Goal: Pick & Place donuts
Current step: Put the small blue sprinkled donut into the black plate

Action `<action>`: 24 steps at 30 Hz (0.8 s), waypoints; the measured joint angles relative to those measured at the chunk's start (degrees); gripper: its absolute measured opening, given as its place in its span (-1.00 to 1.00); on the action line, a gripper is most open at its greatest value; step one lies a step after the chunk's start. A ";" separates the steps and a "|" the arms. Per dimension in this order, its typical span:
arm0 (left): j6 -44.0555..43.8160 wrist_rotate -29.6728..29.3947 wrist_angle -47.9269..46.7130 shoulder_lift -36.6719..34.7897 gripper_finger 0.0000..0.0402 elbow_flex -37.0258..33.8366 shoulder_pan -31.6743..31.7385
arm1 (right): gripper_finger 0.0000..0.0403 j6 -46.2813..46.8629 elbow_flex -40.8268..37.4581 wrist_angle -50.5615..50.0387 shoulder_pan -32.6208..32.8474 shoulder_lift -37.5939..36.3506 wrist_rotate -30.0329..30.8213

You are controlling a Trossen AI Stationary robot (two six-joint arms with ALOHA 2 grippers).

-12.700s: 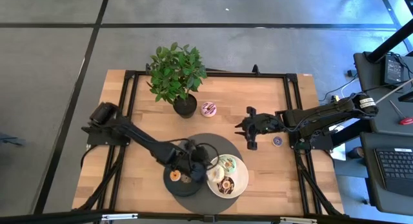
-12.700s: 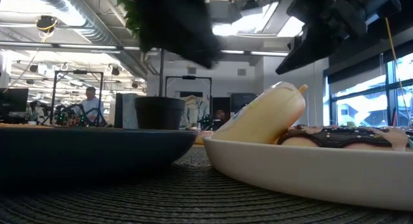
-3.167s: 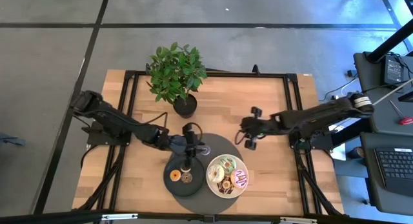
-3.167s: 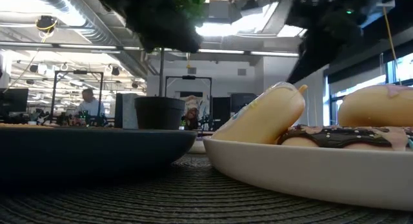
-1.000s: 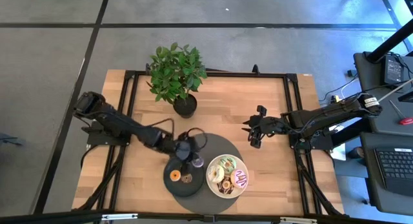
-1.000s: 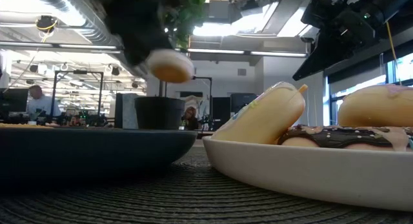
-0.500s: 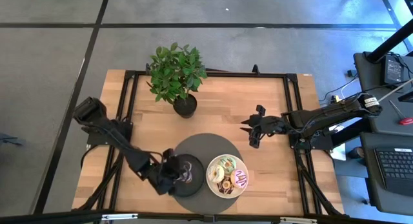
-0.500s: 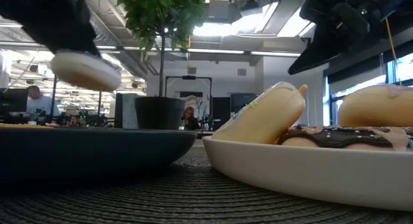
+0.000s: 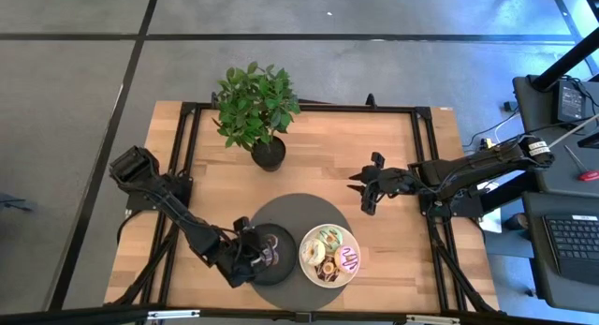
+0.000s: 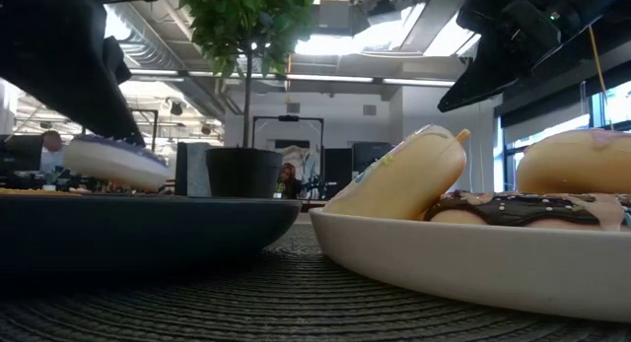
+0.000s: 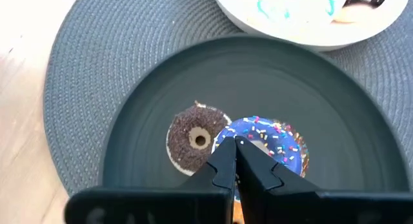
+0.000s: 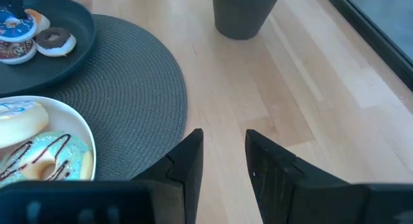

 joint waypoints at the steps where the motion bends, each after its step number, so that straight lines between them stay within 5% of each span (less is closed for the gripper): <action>1: 0.08 0.38 -0.36 0.00 -0.99 0.00 0.00 | -0.41 0.00 0.00 0.00 0.01 0.00 -0.02; 24: 1.70 1.02 -1.67 0.00 -0.86 0.00 0.17 | -0.41 -0.20 0.00 -0.09 0.01 0.00 0.00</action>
